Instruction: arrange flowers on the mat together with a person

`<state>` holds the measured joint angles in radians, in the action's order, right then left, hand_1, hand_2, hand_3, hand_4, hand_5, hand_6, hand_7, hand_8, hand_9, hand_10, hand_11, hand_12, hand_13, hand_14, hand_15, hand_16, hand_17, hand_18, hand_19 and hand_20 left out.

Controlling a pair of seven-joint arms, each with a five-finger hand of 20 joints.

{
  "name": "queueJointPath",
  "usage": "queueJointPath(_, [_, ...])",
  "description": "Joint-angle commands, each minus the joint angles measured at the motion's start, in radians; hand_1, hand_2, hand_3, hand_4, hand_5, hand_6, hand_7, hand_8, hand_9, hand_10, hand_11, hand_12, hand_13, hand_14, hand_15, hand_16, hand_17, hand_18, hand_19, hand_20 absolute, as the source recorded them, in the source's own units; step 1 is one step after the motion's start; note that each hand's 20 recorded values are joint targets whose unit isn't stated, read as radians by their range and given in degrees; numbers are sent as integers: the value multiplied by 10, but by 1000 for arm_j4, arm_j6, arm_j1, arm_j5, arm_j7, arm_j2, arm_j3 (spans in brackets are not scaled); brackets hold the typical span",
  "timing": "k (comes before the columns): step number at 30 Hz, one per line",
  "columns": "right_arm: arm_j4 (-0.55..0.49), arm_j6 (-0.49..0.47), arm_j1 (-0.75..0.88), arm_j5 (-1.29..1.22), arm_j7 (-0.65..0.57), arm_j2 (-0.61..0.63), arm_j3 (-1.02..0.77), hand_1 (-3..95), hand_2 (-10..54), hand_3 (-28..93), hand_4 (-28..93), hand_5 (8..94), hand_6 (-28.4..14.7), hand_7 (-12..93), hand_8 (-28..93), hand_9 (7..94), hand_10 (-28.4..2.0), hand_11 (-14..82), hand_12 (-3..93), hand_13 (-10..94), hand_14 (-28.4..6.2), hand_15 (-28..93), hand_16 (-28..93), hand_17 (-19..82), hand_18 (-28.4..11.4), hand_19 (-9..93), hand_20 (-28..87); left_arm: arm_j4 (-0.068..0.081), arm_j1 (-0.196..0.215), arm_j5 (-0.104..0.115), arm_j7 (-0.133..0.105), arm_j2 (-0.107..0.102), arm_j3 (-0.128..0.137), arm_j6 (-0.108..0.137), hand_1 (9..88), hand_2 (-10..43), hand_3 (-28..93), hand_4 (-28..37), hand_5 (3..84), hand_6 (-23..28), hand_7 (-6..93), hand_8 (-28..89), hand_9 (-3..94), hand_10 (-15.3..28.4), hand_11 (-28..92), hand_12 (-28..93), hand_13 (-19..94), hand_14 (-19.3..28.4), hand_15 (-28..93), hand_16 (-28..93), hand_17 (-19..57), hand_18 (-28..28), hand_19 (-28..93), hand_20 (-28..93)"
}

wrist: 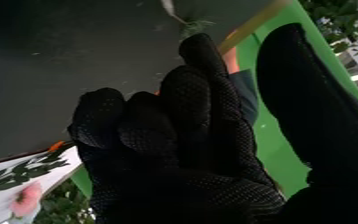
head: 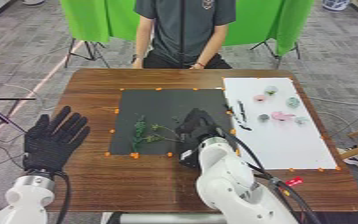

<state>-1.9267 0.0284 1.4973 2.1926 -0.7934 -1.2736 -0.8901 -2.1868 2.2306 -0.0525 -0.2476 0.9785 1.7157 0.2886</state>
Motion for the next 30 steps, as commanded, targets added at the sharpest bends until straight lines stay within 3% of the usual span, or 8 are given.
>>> queueJointPath(1, [-14,-69,21,-36,0,5,33,427,-95,748,-191,670,-69,176,-107,648,-165,587,525,629,-200,781,566,393,-273,932,373,-4,11,0,-4,11,9,5,276,129,761,-283,447,86,162,-109,417,177,272,118,312,171,378,-62,-55,145,322,125])
queueJointPath(11, [0,-76,38,-19,-17,4,46,430,-95,748,-186,668,-74,173,-104,652,-166,570,535,629,-201,780,559,395,-274,932,367,3,7,-1,5,11,9,7,274,131,762,-283,447,86,162,-110,418,178,273,118,313,172,379,-61,-55,145,322,125])
queueJointPath(16, [-22,-100,47,-33,-44,3,49,426,-91,749,-184,674,-74,176,-102,656,-168,571,533,633,-201,781,556,398,-276,932,369,-7,30,5,-8,17,16,13,274,131,762,-283,448,86,162,-110,418,176,273,118,313,172,380,-61,-55,145,322,125])
queueJointPath(19, [-24,-69,50,-13,-75,-15,67,406,-75,755,-179,687,-83,161,-103,664,-176,580,501,634,-204,781,555,407,-281,932,380,-11,39,0,-10,11,18,17,274,132,761,-283,447,86,163,-109,418,177,273,118,313,172,379,-62,-55,146,323,126])
queueJointPath(24, [-51,-98,52,-38,-77,-27,88,384,-54,749,-172,694,-99,128,-101,679,-185,580,452,642,-210,777,550,422,-283,932,389,-4,19,5,-5,5,1,17,274,133,762,-283,448,87,162,-109,418,177,273,118,313,171,380,-62,-55,145,324,126])
queueJointPath(30, [-58,-106,52,-46,-69,-29,105,375,-46,745,-169,704,-105,119,-99,681,-186,575,441,644,-211,775,547,428,-284,932,389,-5,28,9,-10,8,6,23,274,133,762,-283,448,86,163,-109,418,177,274,118,313,172,380,-62,-55,145,323,126])
